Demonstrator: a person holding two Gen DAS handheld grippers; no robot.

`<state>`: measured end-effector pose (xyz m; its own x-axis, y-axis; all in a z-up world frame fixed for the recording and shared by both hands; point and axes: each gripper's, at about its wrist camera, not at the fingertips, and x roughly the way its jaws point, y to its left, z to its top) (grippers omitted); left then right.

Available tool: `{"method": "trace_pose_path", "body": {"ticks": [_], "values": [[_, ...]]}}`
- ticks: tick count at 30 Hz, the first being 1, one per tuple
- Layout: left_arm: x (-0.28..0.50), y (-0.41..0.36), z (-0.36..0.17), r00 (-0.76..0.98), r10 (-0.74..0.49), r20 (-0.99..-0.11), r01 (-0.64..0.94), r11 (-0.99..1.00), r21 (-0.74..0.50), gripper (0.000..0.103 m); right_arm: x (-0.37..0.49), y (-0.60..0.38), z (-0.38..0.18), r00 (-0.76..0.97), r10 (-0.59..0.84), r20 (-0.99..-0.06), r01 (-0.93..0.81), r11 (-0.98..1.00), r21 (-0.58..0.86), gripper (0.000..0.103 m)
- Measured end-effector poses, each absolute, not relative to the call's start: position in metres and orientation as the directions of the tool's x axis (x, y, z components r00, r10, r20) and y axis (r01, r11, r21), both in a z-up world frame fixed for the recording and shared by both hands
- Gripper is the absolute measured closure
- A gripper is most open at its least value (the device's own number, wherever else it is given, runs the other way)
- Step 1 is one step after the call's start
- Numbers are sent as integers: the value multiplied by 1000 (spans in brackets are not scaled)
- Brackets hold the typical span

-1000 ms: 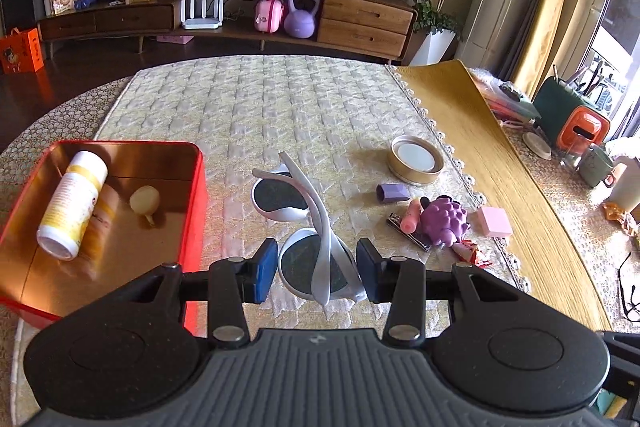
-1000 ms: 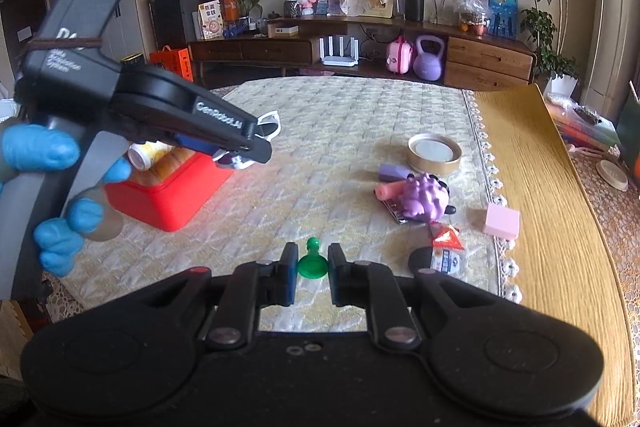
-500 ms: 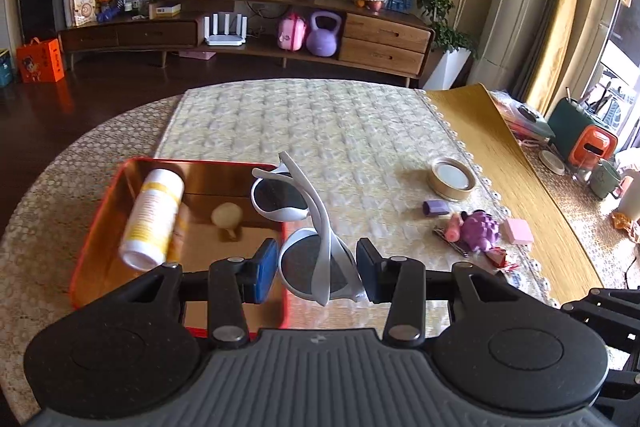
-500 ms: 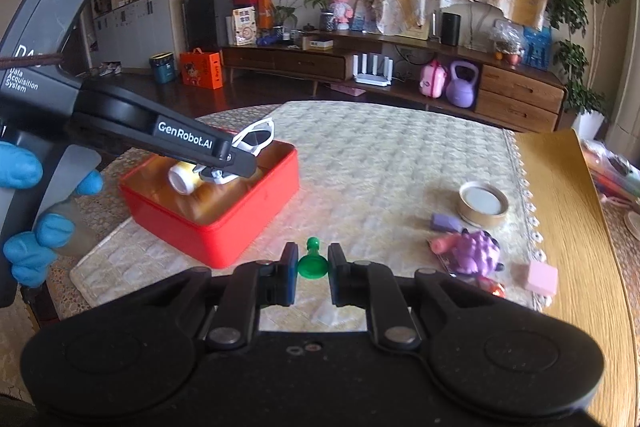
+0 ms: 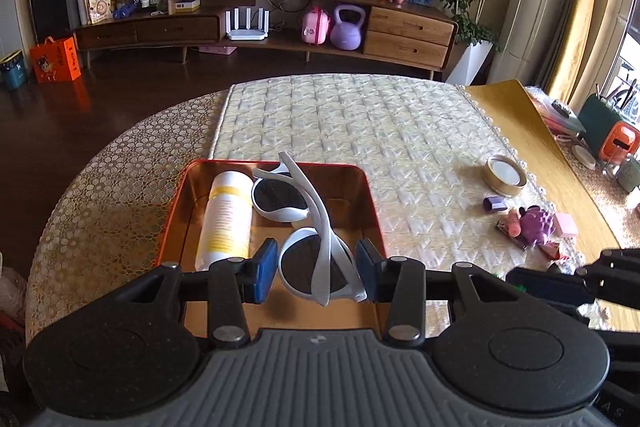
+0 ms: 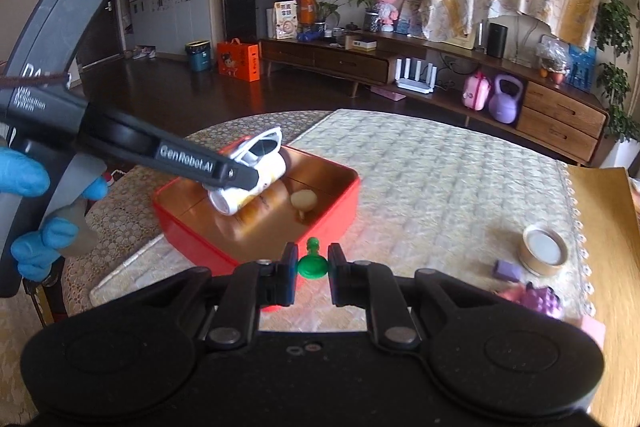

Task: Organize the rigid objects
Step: 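Lower the sunglasses into the red tin with the left gripper while the right drops the green peg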

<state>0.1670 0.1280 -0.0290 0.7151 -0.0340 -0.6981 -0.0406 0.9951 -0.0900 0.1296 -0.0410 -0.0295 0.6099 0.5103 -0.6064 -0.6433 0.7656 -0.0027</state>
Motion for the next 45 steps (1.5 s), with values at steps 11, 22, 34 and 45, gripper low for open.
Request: {"method": "trace_pose_path", "body": {"ticks": [11, 22, 34, 45], "values": [[202, 141, -47, 682, -31, -731, 5, 999, -37, 61, 156, 10, -44, 554, 533, -640, -712, 702, -33, 88], [233, 153, -68, 642, -84, -762, 39, 996, -77, 61, 177, 43, -65, 490, 521, -699, -747, 664, -28, 89], [246, 158, -88, 596, -92, -798, 33, 995, -90, 61, 188, 64, -91, 466, 475, -746, -754, 655, -54, 89], [251, 163, -102, 565, -127, -816, 20, 990, -140, 61, 197, 66, -101, 427, 476, -769, -747, 665, -3, 87]]}}
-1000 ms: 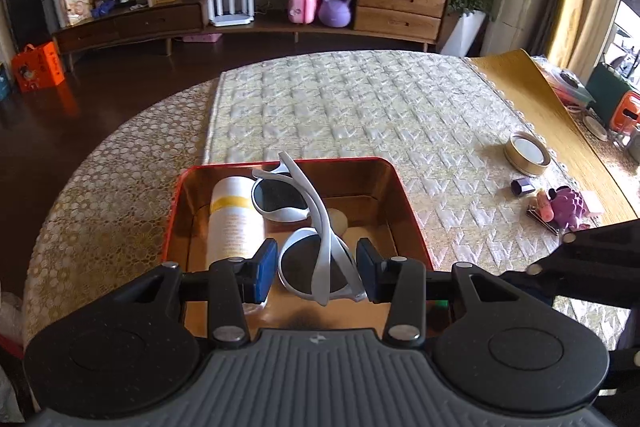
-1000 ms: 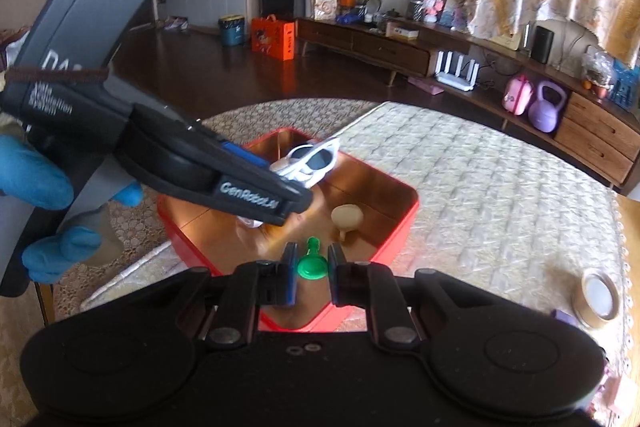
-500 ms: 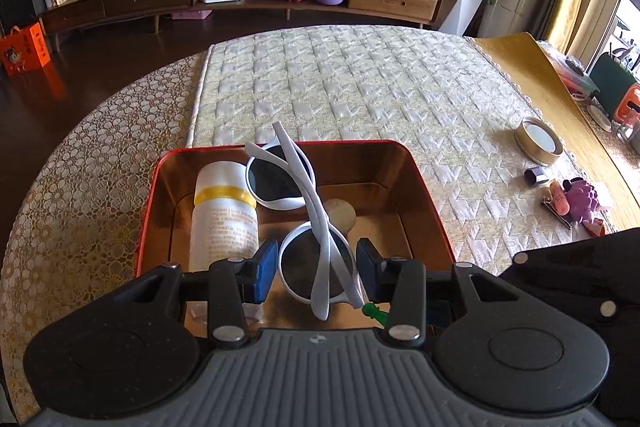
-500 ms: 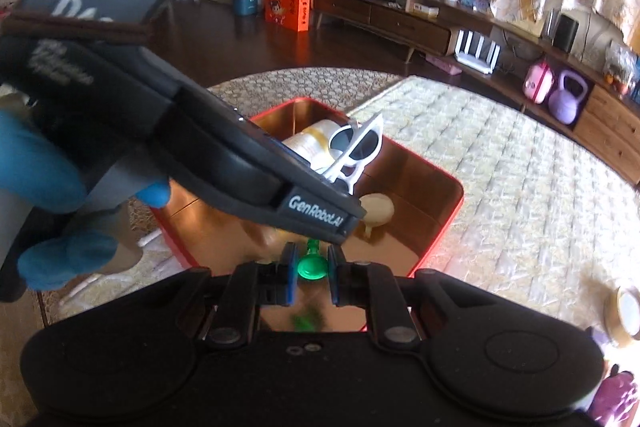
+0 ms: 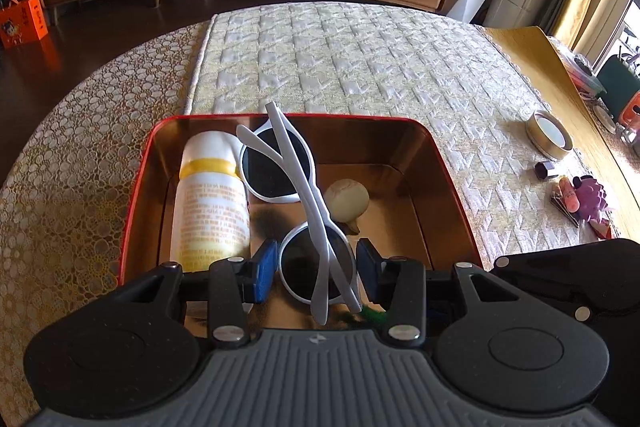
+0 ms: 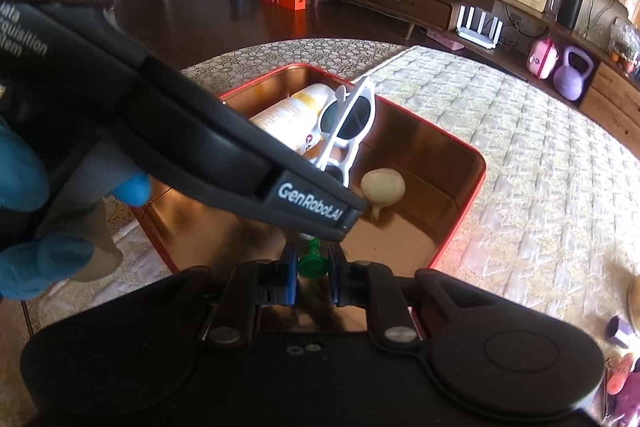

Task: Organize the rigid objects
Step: 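Lower the sunglasses into the red tin with the left gripper while the right drops the green peg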

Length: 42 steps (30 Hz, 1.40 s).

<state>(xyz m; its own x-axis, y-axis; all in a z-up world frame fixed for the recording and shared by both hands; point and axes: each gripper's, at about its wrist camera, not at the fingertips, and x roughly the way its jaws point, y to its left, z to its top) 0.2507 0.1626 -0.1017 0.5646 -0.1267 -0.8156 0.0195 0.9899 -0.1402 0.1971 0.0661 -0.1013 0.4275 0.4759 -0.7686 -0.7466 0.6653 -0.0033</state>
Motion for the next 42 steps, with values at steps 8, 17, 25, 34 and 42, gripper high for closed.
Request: {"method": "trace_pose_path", "body": {"ticks": [8, 17, 25, 34, 42], "values": [[249, 165, -111, 534, -117, -837, -10, 989, -145, 61, 191, 64, -101, 432, 480, -764, -742, 671, 2, 81], [243, 167, -107, 549, -103, -829, -38, 988, -148, 61, 183, 46, -89, 434, 515, -739, -731, 681, 46, 67], [228, 167, -92, 581, -94, -808, -50, 987, -151, 49, 174, 30, -70, 453, 549, -703, -705, 703, 95, 62], [206, 161, -68, 625, -72, -778, -58, 989, -138, 44, 159, 16, -53, 485, 567, -665, -683, 721, 117, 52], [186, 146, -49, 651, -58, -756, -50, 992, -119, 44, 141, -10, -39, 519, 574, -634, -652, 745, 141, 41]]}}
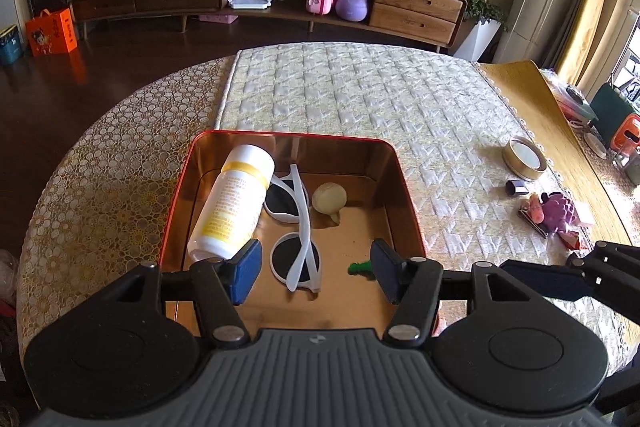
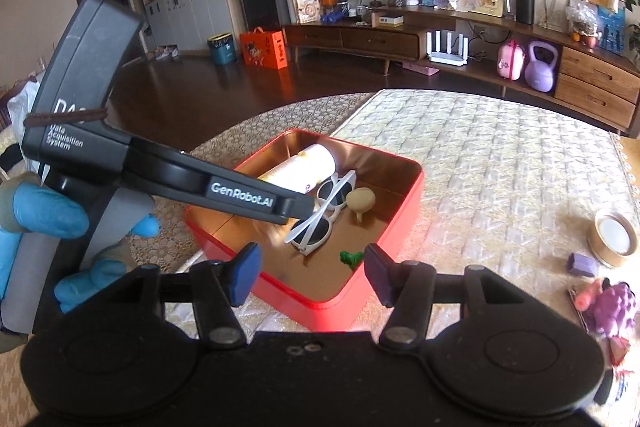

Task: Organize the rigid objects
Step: 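Lower the sunglasses into the red tin with the left gripper while the right drops the green peg, then withdraw both grippers from the red tin toward the remaining items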

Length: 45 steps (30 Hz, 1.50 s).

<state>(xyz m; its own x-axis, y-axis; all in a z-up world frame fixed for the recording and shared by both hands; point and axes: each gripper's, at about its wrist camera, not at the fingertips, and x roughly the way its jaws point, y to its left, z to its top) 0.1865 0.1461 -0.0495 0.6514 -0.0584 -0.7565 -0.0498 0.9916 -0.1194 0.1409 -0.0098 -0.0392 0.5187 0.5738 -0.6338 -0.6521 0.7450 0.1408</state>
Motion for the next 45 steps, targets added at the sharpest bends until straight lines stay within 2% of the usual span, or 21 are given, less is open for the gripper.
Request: {"method": "trace_pose_path", "body": {"ticks": [3, 7, 15, 19, 21, 23, 25, 30, 45], "values": [[179, 139, -45, 658, -58, -751, -44, 992, -115, 43, 135, -20, -35, 534, 570, -625, -636, 758, 148, 39], [169, 130, -41, 669, -66, -740, -39, 992, -123, 36, 127, -34, -30, 547, 570, -614, -619, 768, 162, 34], [153, 104, -34, 679, -98, -728, -2, 991, -135, 36, 109, -62, -22, 584, 573, -575, -594, 785, 179, 23], [147, 88, -32, 685, -125, -717, 23, 988, -150, 25, 100, -75, -19, 624, 551, -554, -572, 805, 157, 20], [145, 79, -31, 688, -134, -714, 32, 987, -155, 25, 98, -84, -19, 634, 546, -548, -561, 812, 161, 18], [144, 71, -31, 686, -149, -712, 41, 985, -167, 24, 96, -94, -19, 646, 536, -544, -539, 824, 171, 15], [143, 62, -30, 687, -150, -711, 44, 985, -166, 24, 94, -105, -20, 662, 520, -540, -508, 841, 187, 7], [142, 43, -29, 695, -156, -702, 50, 984, -169, 21, 93, -133, -24, 688, 490, -535, -447, 867, 220, 1], [166, -17, -41, 689, -176, -703, 91, 983, -157, 21, 95, -206, -49, 754, 375, -540, -311, 927, 210, 0]]}}
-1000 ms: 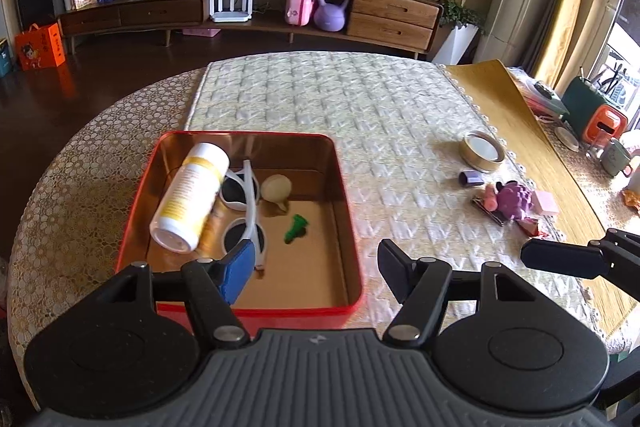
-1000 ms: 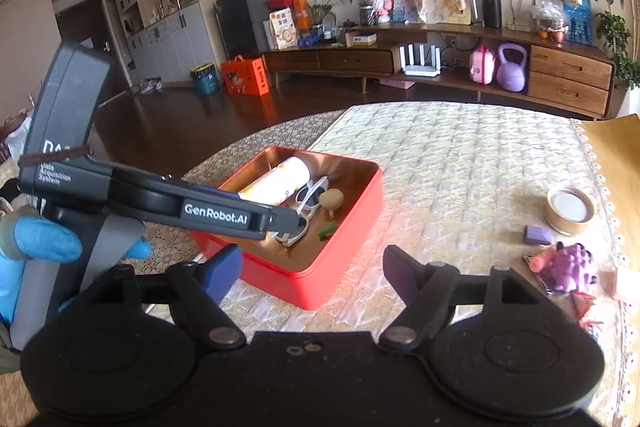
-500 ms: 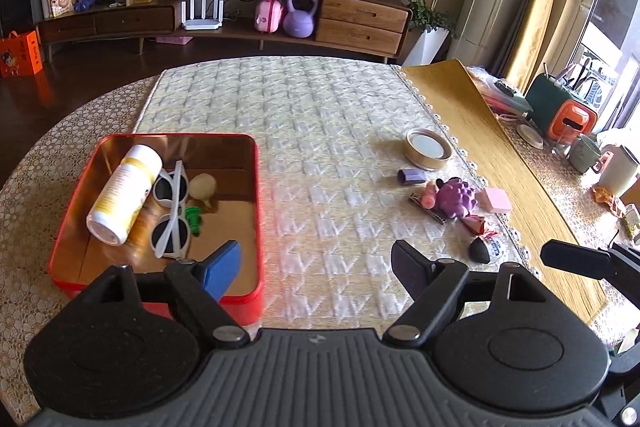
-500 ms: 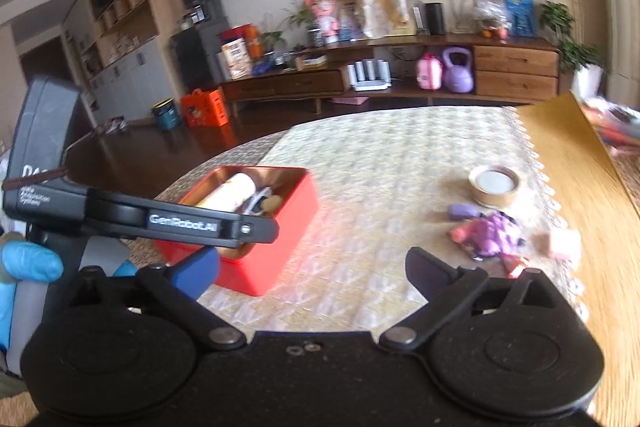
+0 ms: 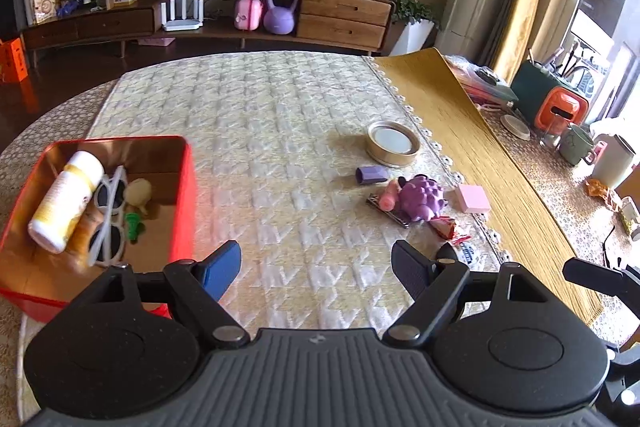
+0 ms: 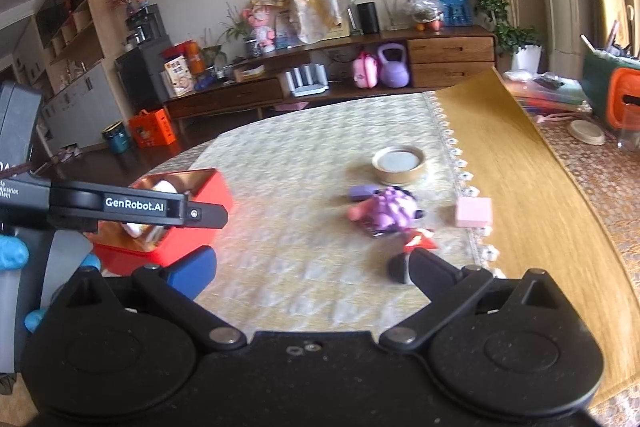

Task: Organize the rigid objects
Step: 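Withdraw both grippers from the red tin toward the remaining items, then move the right gripper toward the black-capped glue bottle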

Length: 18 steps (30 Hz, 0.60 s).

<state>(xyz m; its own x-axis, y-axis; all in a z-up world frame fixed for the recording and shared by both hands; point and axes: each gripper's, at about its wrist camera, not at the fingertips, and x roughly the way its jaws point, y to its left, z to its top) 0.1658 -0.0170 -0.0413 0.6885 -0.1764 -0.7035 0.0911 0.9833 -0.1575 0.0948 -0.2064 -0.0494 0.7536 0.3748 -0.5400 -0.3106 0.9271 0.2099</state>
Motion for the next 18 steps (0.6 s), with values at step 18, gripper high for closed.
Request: {"method": "trace_pose_path", "body": {"ticks": [18], "values": [[230, -104, -62, 670, -223, -708, 220, 971, -97, 21, 129, -238, -88, 737, 324, -593, -307, 942, 133, 2]]}}
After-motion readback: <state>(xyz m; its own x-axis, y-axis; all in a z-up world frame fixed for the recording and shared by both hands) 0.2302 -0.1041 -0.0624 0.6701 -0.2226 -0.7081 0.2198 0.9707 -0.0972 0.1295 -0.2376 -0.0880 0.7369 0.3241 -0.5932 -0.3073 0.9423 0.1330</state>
